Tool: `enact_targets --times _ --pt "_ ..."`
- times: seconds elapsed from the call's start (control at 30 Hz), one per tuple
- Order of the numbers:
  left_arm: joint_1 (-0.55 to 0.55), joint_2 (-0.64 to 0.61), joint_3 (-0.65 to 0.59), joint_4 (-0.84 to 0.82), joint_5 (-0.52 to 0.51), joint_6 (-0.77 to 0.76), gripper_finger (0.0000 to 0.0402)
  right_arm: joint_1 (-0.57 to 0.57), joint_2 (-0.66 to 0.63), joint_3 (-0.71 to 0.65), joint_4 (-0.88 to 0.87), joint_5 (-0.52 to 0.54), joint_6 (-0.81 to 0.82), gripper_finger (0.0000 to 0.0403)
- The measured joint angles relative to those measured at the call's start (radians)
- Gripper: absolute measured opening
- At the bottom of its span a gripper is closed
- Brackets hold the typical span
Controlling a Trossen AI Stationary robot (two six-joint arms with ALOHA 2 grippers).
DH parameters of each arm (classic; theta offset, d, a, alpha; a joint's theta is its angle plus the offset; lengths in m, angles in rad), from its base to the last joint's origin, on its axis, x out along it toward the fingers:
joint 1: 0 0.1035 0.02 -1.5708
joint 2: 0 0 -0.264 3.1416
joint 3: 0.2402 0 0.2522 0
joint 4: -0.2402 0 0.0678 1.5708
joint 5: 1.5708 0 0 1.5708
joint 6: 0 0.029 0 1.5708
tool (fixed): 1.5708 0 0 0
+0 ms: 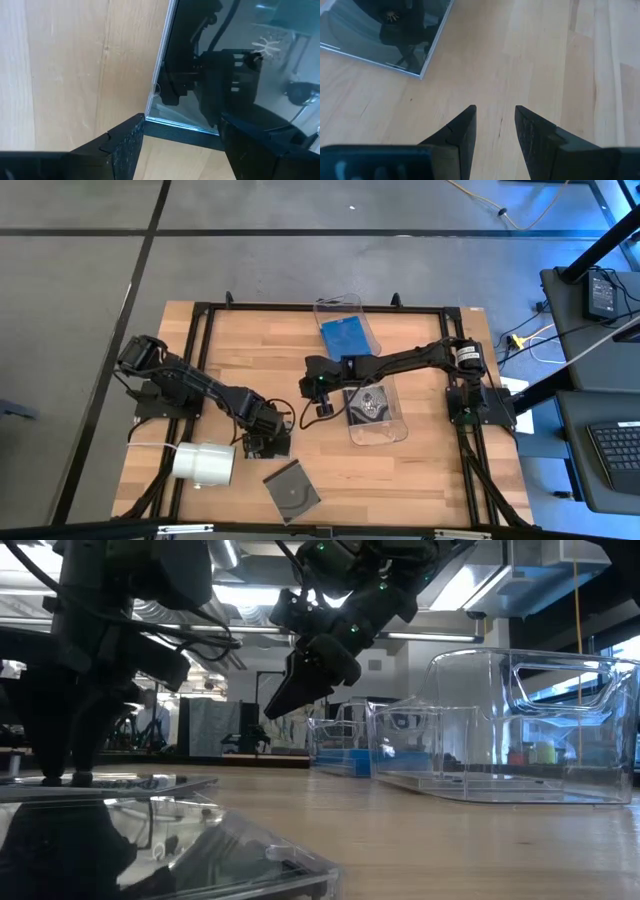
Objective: Pick & place jewel cases by type
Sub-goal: Put the top black CD case into the bottom transparent bin
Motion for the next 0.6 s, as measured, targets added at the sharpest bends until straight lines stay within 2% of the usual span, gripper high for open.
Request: enact_targets --times 0.17,0.6 --pt "0.015 0.001 0.008 0.001 -0.009 0.044 0.0247 0.000 0.000 0.000 0.000 0.000 0.000 0.0139" --pt "0.090 0.003 0.020 0.081 -0.164 0.219 0.0247 0.000 0.000 0.000 -0.126 -0.001 -0.003 0.0139"
